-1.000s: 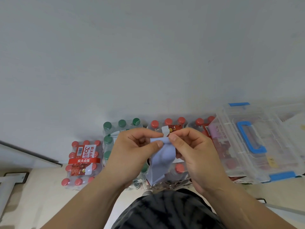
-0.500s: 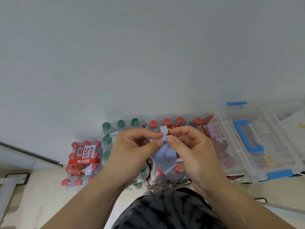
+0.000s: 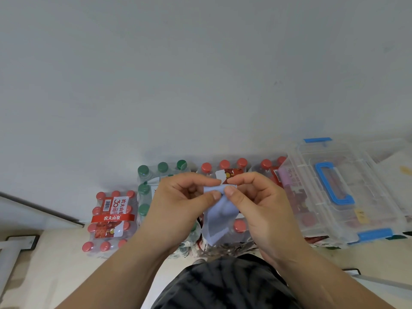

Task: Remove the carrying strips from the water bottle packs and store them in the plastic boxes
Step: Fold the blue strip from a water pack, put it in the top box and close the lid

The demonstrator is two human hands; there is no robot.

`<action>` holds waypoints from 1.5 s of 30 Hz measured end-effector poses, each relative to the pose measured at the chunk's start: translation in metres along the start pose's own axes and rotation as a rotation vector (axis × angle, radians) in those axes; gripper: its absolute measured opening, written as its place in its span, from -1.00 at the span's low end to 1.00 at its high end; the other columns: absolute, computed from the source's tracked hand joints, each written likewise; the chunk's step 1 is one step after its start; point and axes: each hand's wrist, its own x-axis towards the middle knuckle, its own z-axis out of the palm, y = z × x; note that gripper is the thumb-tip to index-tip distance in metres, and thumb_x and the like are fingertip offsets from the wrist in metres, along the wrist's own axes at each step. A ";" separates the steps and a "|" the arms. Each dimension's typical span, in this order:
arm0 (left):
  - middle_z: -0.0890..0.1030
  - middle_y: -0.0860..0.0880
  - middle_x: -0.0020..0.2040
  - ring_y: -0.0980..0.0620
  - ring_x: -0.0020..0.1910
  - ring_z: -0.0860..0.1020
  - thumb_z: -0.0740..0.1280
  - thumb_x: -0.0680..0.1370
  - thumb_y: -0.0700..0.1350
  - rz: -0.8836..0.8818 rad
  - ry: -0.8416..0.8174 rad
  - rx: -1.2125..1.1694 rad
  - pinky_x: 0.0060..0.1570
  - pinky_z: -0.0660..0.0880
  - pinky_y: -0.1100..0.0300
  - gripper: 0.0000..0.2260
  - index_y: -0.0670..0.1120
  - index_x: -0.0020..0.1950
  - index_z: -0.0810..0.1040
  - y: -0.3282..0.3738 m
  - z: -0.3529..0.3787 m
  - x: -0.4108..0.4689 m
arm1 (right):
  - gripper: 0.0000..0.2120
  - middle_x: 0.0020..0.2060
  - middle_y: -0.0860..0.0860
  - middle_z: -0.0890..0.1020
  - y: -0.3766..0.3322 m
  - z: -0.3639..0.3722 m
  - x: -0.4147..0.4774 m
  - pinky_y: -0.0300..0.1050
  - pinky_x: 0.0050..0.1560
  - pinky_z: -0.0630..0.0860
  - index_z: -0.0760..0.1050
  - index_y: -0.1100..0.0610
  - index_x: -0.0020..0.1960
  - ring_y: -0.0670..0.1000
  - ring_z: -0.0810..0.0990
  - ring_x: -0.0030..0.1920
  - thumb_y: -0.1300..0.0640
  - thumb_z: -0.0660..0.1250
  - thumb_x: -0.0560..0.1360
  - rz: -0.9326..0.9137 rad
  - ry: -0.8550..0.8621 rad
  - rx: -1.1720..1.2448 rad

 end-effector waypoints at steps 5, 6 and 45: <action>0.65 -0.34 -0.14 -0.24 -0.18 0.59 0.47 0.45 -0.32 -0.012 -0.001 -0.021 -0.07 0.57 -0.25 -0.81 -0.03 -0.10 0.74 0.000 0.001 -0.002 | -0.92 -0.22 0.06 0.73 0.002 -0.001 0.000 -0.20 -0.18 0.63 0.63 0.17 -0.08 -0.02 0.71 -0.19 0.32 0.43 0.50 0.002 0.015 -0.026; 0.66 -0.32 -0.15 -0.23 -0.20 0.60 0.47 0.46 -0.30 -0.013 0.009 -0.012 -0.09 0.57 -0.21 -0.83 -0.04 -0.10 0.74 -0.001 0.001 -0.002 | -0.92 -0.23 0.05 0.73 0.002 -0.001 0.000 -0.21 -0.21 0.62 0.63 0.16 -0.08 -0.03 0.71 -0.20 0.32 0.43 0.51 0.012 0.014 -0.026; 0.72 -0.05 -0.24 0.03 -0.25 0.66 0.46 0.44 -0.37 0.035 0.032 -0.020 -0.19 0.61 0.20 -0.76 -0.04 -0.06 0.74 0.000 -0.007 0.003 | -0.81 -0.21 -0.01 0.74 0.000 0.018 0.007 -0.24 -0.12 0.61 0.68 0.03 -0.22 -0.07 0.71 -0.17 0.29 0.49 0.46 -0.011 0.198 -0.005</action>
